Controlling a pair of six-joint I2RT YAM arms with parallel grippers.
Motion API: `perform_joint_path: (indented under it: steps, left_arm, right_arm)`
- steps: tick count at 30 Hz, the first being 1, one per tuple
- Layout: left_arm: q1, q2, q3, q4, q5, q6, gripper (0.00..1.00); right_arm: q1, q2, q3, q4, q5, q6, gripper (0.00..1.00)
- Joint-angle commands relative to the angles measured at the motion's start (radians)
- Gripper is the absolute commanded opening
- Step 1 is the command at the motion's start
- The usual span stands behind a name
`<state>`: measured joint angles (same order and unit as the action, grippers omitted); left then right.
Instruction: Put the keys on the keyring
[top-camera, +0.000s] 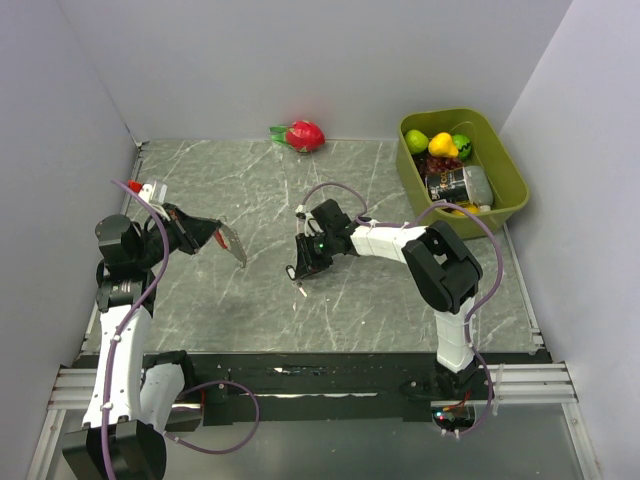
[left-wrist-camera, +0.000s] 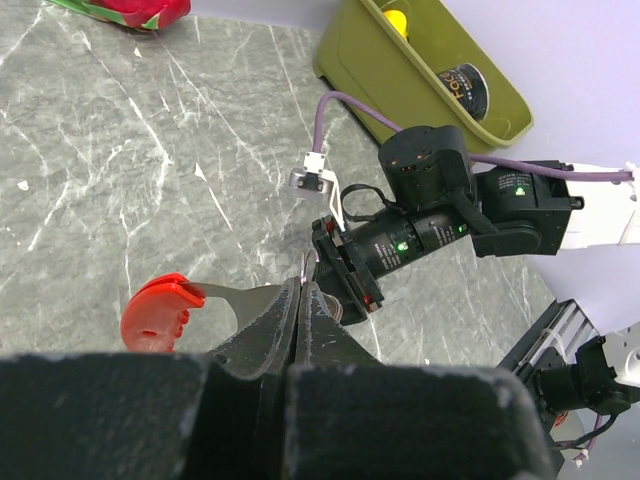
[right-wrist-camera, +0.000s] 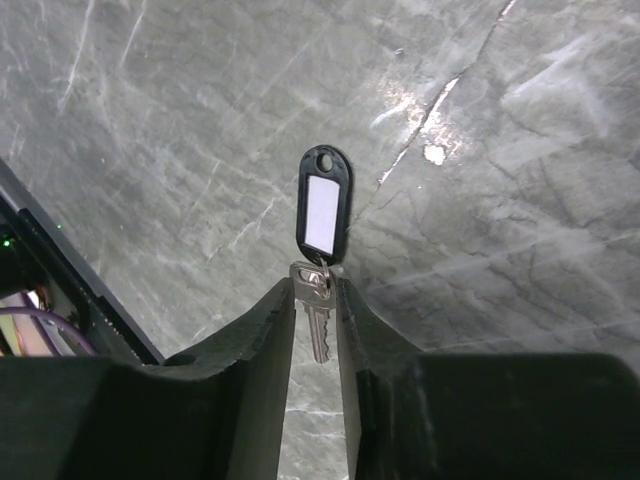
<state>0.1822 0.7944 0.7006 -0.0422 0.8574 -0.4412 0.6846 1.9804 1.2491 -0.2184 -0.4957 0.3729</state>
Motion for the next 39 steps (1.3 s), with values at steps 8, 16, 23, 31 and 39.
perform_joint_path:
  steps: [8, 16, 23, 31, 39]
  left_arm:
    - [0.007, -0.018, 0.004, 0.051, 0.028, -0.004, 0.01]
    - [0.007, -0.021, 0.004, 0.050, 0.028, -0.002, 0.01]
    - [0.007, -0.023, 0.002, 0.050, 0.025, -0.001, 0.01]
    - [0.007, -0.024, 0.002, 0.048, 0.023, 0.001, 0.01]
    - [0.005, -0.021, 0.002, 0.050, 0.029, 0.001, 0.01]
  right_arm:
    - [0.001, 0.005, -0.005, 0.034, -0.035, 0.031, 0.25]
    - [0.001, 0.009, 0.000, 0.017, -0.006, 0.024, 0.27]
    - [0.010, 0.034, 0.007, 0.036, -0.030, 0.034, 0.22]
    - [0.024, 0.043, 0.009, 0.047, -0.027, 0.041, 0.05]
    - [0.023, -0.024, 0.018, -0.010, 0.034, -0.043, 0.00]
